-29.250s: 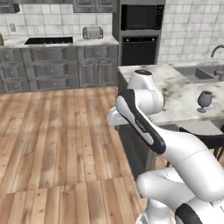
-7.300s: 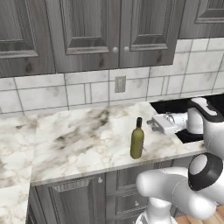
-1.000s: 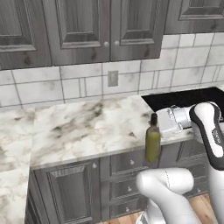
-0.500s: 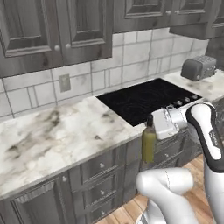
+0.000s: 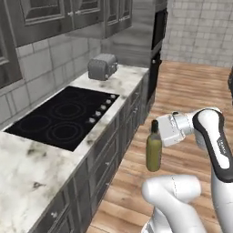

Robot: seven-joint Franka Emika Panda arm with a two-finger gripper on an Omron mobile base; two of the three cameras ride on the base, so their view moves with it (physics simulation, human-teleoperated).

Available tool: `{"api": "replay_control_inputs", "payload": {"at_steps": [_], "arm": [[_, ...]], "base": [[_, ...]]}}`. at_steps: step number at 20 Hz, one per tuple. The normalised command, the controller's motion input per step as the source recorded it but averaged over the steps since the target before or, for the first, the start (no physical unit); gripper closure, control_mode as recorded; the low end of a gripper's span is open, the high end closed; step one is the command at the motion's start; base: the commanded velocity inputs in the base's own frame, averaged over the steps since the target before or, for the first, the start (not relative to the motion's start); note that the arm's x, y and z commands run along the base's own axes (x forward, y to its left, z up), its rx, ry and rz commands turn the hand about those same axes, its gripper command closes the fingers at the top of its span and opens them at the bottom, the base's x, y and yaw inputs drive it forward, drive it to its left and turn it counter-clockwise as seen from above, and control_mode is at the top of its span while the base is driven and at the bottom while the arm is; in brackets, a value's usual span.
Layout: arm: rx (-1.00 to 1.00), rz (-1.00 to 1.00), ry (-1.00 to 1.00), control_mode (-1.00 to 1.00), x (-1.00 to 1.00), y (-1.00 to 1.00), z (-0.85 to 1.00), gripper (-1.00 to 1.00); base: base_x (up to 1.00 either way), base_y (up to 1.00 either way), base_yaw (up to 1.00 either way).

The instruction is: There is a wine glass and glass cup on the dining counter. Place the wine bottle next to the wine glass and the juice bottle next to the glass cup.

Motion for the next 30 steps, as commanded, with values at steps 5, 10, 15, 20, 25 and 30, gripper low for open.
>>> {"api": "replay_control_inputs", "payload": {"at_steps": [5, 10, 15, 20, 25, 30], "arm": [[0.00, 0.00, 0.00, 1.00, 0.00, 0.00, 0.00, 1.00], [0.00, 0.00, 0.00, 1.00, 0.00, 0.00, 0.00, 1.00], [0.00, 0.00, 0.00, 1.00, 0.00, 0.00, 0.00, 1.00], [0.00, 0.00, 0.00, 1.00, 0.00, 0.00, 0.00, 1.00], [0.00, 0.00, 0.00, 1.00, 0.00, 0.00, 0.00, 1.00], [0.00, 0.00, 0.00, 1.00, 0.00, 0.00, 0.00, 1.00]], "base": [[0.00, 0.07, -0.94], [0.00, 0.06, -0.93], [0.00, 0.02, -0.88], [0.12, -0.05, -0.64], [0.67, -0.13, -0.19], [0.88, -0.17, -0.03]]}}
